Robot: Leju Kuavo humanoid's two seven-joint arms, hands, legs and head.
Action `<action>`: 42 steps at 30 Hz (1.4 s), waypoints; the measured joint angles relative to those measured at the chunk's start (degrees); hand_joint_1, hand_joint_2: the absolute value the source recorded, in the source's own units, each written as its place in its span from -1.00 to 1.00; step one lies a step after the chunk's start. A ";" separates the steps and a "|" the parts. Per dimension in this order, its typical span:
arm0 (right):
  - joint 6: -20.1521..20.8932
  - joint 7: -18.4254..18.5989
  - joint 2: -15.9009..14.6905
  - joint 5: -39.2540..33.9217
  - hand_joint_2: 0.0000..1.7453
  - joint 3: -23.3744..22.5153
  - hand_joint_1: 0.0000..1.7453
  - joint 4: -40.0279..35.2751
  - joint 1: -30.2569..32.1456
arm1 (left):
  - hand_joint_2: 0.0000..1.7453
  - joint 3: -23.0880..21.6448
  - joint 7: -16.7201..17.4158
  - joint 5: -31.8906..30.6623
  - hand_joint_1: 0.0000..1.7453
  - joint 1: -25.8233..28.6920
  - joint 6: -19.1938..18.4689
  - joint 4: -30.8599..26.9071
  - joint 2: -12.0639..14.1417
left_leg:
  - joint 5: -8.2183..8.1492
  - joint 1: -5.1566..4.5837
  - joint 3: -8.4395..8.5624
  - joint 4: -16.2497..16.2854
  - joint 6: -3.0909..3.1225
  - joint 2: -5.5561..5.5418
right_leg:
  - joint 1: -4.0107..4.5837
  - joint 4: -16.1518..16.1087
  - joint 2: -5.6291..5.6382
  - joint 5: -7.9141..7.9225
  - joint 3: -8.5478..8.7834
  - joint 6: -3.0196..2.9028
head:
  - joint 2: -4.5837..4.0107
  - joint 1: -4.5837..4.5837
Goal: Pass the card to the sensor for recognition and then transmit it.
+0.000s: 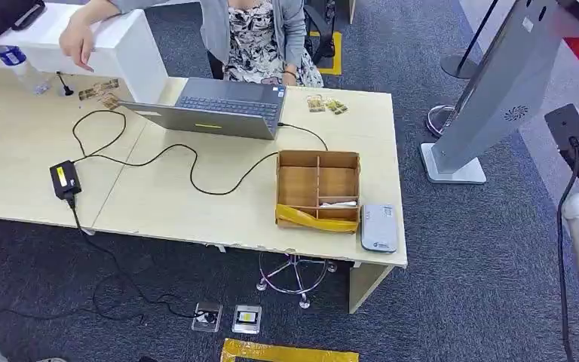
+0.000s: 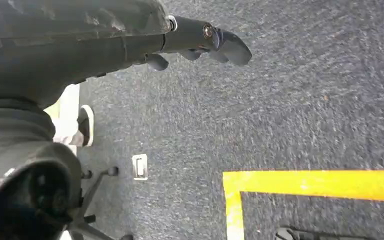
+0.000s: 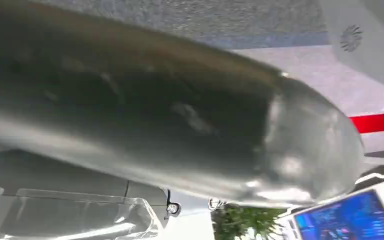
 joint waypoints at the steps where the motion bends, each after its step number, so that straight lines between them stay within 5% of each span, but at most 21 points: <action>1: -0.04 0.73 -0.84 -0.13 -1.00 -0.31 -1.00 0.13 0.27 | -1.00 0.04 -0.15 0.18 -1.00 -0.07 0.05 0.00 -0.02 | 0.00 0.01 -0.02 0.00 0.00 -0.07 | 0.02 0.00 -0.07 0.00 0.04 0.00 | -0.02 0.00; 4: -1.99 1.95 -3.99 -0.61 -1.00 -1.80 -1.00 0.85 2.74 | -1.00 0.11 -0.33 0.37 -1.00 0.04 0.22 0.00 -0.04 | 0.01 0.03 -0.04 0.00 0.01 -0.38 | 0.06 -0.01 -0.41 -0.06 0.13 0.02 | 0.00 -0.02; 7: -8.86 1.99 -6.98 -2.54 -1.00 -3.46 -1.00 1.60 8.68 | -1.00 0.20 -0.24 1.58 -1.00 0.08 0.72 0.00 -0.11 | -0.03 0.03 -0.06 -0.01 0.05 -0.53 | 0.05 -0.07 -0.58 -0.11 0.23 0.04 | 0.00 0.07; 15: -19.29 -5.18 -9.36 -24.03 -1.00 -16.38 -1.00 5.07 37.09 | -1.00 0.61 -0.24 -0.68 -1.00 0.30 1.60 0.00 -0.90 | -0.32 0.18 -0.07 -0.05 0.16 -1.10 | 0.22 -0.34 -1.17 -0.54 0.65 0.18 | 0.00 -0.37; 20: -27.61 4.75 -5.29 -29.33 -1.00 -26.37 -1.00 7.15 45.17 | -1.00 0.63 0.70 1.08 -1.00 0.36 0.15 0.00 -0.48 | -0.60 0.23 0.19 -0.14 -0.02 -0.37 | 0.27 -0.29 -0.40 -0.60 0.69 0.09 | 0.00 -0.22; 23: -27.80 11.16 -2.19 -24.73 -1.00 -30.21 -1.00 7.89 47.45 | -1.00 0.72 1.11 0.87 -1.00 -0.07 -0.59 0.00 -0.39 | -0.60 0.20 0.37 -0.14 -0.01 -0.28 | 0.23 -0.25 -0.31 -0.60 0.71 0.09 | 0.00 -0.17; 27: -27.82 16.73 4.64 4.99 -1.00 -43.01 -1.00 7.45 48.01 | -1.00 0.72 -4.09 -1.49 -1.00 -0.10 -0.11 0.00 -0.48 | -0.58 0.33 0.42 -0.15 -0.04 -0.22 | 0.37 -0.22 -0.25 -0.57 0.75 0.04 | 0.00 -0.20; 29: -27.85 17.36 8.37 13.28 -1.00 -50.90 -1.00 7.26 47.72 | -1.00 0.70 -4.72 -2.12 -1.00 -0.38 -0.79 -0.02 -0.48 | -0.54 0.28 0.47 -0.14 -0.02 -0.35 | 0.31 -0.22 -0.40 -0.60 0.84 0.01 | 0.00 -0.26; 32: -27.91 15.62 11.77 18.77 -1.00 -60.82 -1.00 7.08 47.13 | -1.00 0.70 -2.72 -1.31 -1.00 -0.34 -2.20 -0.02 -0.35 | -0.51 0.29 0.47 -0.15 -0.04 -0.44 | 0.32 -0.22 -0.49 -0.60 0.89 0.00 | 0.00 -0.17; 35: -27.80 9.04 13.18 20.98 -1.00 -69.67 -1.00 7.56 46.49 | -1.00 0.72 -1.05 0.81 -1.00 -0.29 -2.30 0.00 0.09 | -0.52 0.26 0.55 -0.14 -0.04 -0.29 | 0.30 -0.22 -0.29 -0.60 0.87 0.00 | -0.02 -0.20; 42: -27.10 4.38 14.58 19.80 -1.00 -82.67 -1.00 8.57 45.57 | -1.00 2.06 -1.14 3.94 -1.00 -0.25 -2.07 0.00 0.77 | -0.53 0.22 0.56 -0.14 -0.05 -0.28 | 0.25 -0.22 -0.29 -0.60 0.88 0.00 | 0.00 -0.20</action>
